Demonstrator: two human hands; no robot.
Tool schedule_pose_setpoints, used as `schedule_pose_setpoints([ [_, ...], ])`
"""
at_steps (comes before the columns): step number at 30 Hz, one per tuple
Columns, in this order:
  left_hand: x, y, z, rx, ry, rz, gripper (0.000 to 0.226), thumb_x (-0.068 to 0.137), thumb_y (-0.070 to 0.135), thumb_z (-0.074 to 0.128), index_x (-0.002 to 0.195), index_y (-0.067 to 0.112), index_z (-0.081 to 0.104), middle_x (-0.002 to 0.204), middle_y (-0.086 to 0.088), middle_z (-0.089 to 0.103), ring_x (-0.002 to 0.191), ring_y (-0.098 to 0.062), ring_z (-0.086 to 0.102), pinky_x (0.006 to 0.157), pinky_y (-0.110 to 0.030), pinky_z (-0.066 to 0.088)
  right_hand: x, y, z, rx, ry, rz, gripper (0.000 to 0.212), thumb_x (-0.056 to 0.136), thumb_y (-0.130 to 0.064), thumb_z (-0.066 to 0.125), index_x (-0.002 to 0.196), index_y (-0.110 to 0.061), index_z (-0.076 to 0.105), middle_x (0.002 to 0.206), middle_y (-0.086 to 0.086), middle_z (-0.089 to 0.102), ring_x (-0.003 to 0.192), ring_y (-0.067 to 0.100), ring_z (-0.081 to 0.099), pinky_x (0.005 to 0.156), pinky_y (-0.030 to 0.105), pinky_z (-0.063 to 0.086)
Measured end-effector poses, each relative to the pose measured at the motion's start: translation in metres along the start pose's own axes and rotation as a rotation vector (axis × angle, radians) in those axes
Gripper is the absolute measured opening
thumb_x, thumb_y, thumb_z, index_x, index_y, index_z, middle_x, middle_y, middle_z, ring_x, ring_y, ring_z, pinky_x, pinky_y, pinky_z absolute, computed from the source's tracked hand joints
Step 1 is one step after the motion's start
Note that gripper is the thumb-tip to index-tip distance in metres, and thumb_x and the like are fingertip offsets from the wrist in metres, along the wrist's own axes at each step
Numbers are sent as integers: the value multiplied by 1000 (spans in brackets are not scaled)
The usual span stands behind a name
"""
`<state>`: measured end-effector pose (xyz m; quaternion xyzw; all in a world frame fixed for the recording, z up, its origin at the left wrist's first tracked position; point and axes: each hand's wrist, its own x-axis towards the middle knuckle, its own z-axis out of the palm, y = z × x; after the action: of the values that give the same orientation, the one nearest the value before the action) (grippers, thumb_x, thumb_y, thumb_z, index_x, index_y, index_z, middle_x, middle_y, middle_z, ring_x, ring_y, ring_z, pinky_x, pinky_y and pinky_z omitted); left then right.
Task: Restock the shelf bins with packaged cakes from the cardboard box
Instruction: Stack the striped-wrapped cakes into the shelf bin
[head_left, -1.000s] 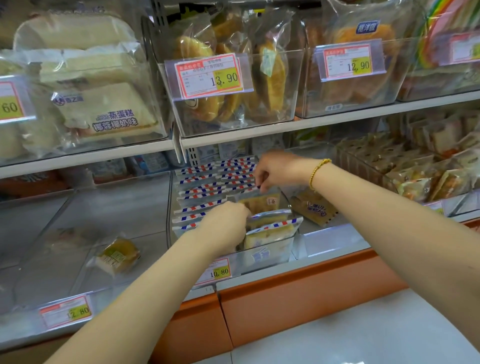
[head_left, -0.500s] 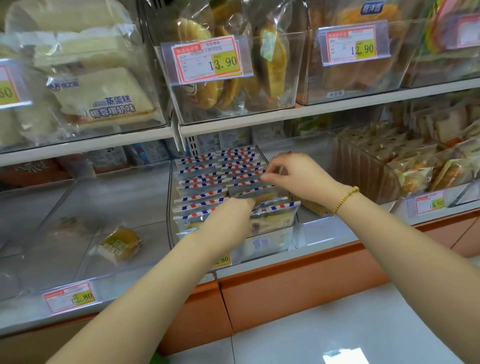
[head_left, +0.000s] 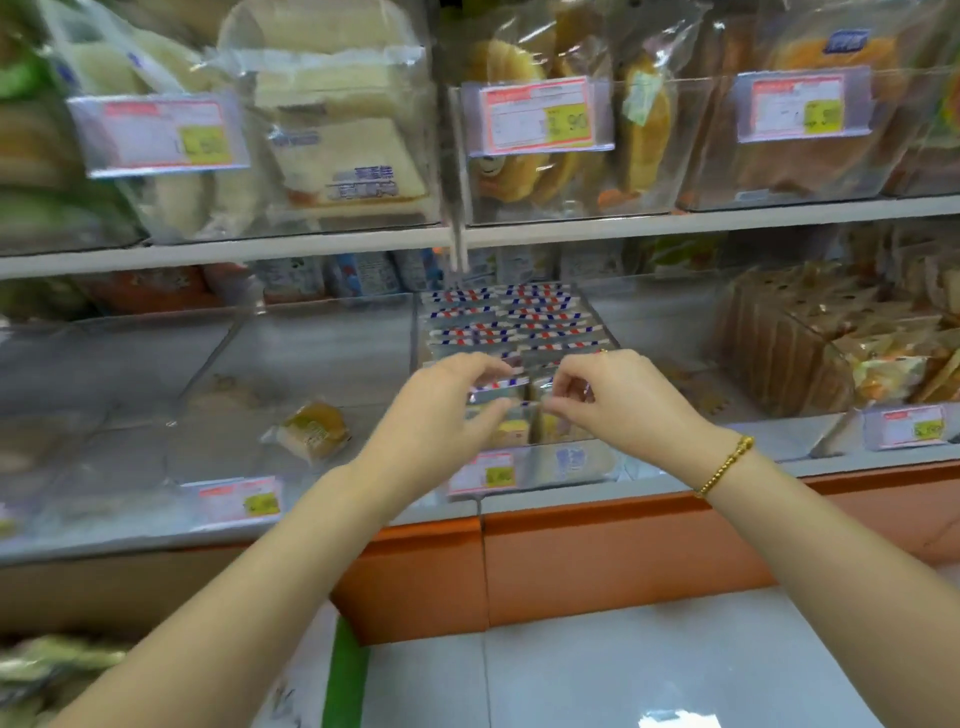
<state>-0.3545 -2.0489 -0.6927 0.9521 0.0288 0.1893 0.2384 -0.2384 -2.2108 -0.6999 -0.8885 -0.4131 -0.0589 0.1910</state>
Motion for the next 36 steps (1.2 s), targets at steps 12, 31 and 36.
schedule_pose_setpoints([
  [12, -246, -165, -135, 157, -147, -707, 17, 84, 32, 71, 96, 21, 66, 89, 5, 69, 85, -9, 64, 82, -28, 50, 8, -240, 139, 73, -516, -581, 10, 84, -13, 60, 92, -19, 61, 95, 1, 60, 93, 21, 56, 77, 30, 41],
  [31, -421, -425, -205, 80, -212, -1513, 44, 88, 27, 68, 115, -8, 61, 112, -24, 64, 93, -35, 64, 64, -35, 47, 26, -348, 369, -19, -934, -291, 23, 88, -17, 56, 111, -18, 57, 103, 1, 59, 91, 16, 57, 70, 23, 45],
  [36, -413, -455, -189, 124, -307, -1528, 54, 93, 27, 62, 136, -2, 46, 141, -17, 47, 128, -31, 48, 102, -38, 43, 22, -345, 408, -58, -911, -240, 27, 89, -22, 58, 116, -20, 57, 117, 3, 57, 100, 17, 55, 85, 27, 47],
])
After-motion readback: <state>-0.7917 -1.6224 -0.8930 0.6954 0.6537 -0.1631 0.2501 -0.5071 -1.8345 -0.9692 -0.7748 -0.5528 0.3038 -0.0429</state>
